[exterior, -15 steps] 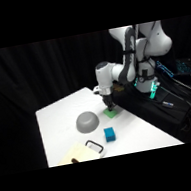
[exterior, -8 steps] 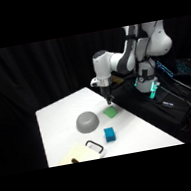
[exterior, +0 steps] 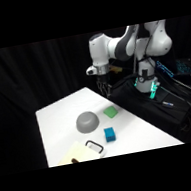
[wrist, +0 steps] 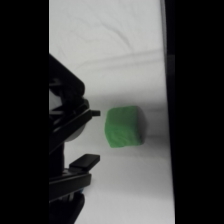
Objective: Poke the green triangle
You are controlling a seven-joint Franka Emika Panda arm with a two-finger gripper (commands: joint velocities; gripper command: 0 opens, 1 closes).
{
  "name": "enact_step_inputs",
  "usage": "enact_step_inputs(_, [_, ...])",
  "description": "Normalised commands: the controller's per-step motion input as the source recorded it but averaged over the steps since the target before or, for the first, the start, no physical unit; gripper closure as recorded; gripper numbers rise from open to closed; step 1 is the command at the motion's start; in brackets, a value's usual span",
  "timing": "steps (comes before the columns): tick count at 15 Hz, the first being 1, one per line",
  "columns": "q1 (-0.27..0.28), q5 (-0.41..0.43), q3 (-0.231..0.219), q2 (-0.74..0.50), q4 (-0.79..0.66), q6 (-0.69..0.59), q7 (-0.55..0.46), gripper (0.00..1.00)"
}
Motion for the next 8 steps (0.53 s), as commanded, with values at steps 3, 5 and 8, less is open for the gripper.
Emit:
enact_step_inputs(3, [-0.056, 0.012, 0.062, -0.41, 0.04, -0.34, 0.11, 0.00])
enact_step_inputs(5, [-0.075, -0.019, 0.078, -0.35, 0.06, -0.31, 0.12, 0.00])
enact_step_inputs(8, [-0.095, -0.052, 0.096, -0.27, 0.09, -0.27, 0.15, 0.00])
